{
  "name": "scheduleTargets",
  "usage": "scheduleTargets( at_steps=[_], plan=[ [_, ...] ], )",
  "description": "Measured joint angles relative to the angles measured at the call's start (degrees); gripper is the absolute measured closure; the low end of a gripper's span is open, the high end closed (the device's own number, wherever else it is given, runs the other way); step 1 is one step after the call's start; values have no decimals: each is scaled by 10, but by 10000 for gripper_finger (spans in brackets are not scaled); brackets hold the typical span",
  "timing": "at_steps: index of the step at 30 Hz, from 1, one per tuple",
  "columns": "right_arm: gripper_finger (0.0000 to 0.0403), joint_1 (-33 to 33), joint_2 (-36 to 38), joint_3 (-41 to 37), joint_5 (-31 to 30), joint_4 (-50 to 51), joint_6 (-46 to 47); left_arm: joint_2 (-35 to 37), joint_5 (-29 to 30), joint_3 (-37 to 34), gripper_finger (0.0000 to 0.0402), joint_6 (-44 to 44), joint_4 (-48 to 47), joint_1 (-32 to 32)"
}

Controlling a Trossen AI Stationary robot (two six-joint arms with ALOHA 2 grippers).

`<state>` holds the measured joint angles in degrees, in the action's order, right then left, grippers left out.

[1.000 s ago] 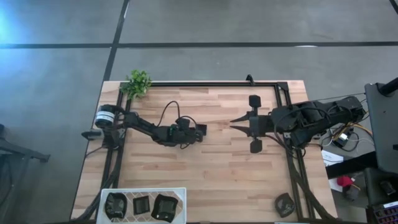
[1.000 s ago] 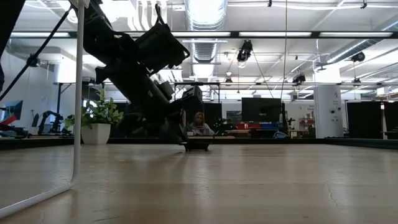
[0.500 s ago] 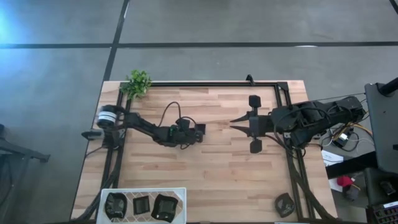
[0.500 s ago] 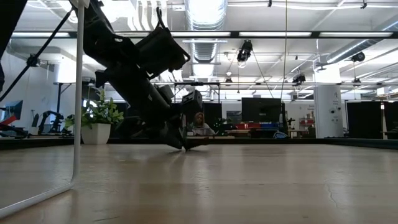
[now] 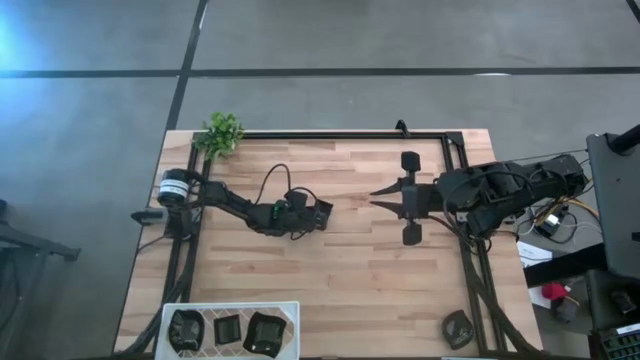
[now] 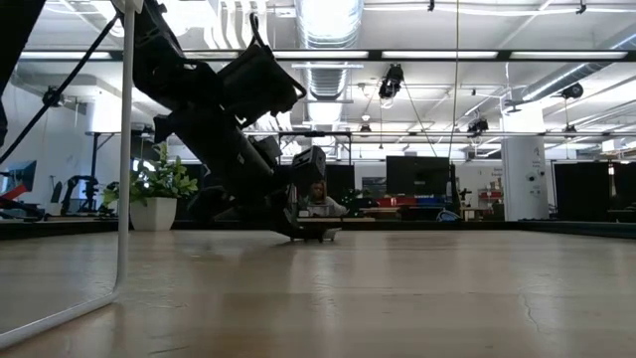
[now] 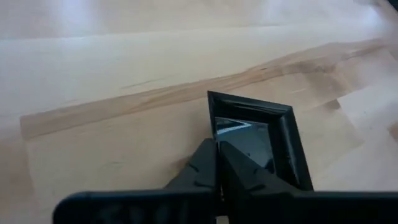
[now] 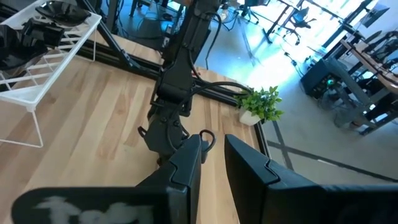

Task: Pick & Place Mini shaped plates
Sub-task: Stack the black square plate on top of the other black square plates on the shelf

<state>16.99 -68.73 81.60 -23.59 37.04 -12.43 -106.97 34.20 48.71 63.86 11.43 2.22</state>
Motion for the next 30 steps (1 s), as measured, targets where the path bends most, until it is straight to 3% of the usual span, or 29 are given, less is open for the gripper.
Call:
scheduleTargets(
  at_steps=[6,12,23,30],
  plan=[
    [335,0,0,1,0,0,0,16,1,0,400,-45,-5,0],
    [335,0,0,1,0,0,0,80,1,-1,401,-120,-38,7],
    [335,0,0,1,-1,0,-1,329,1,-1,401,-264,-235,58],
    [335,0,0,-1,-1,0,-1,483,-42,-1,401,-288,-382,99]
  ],
)
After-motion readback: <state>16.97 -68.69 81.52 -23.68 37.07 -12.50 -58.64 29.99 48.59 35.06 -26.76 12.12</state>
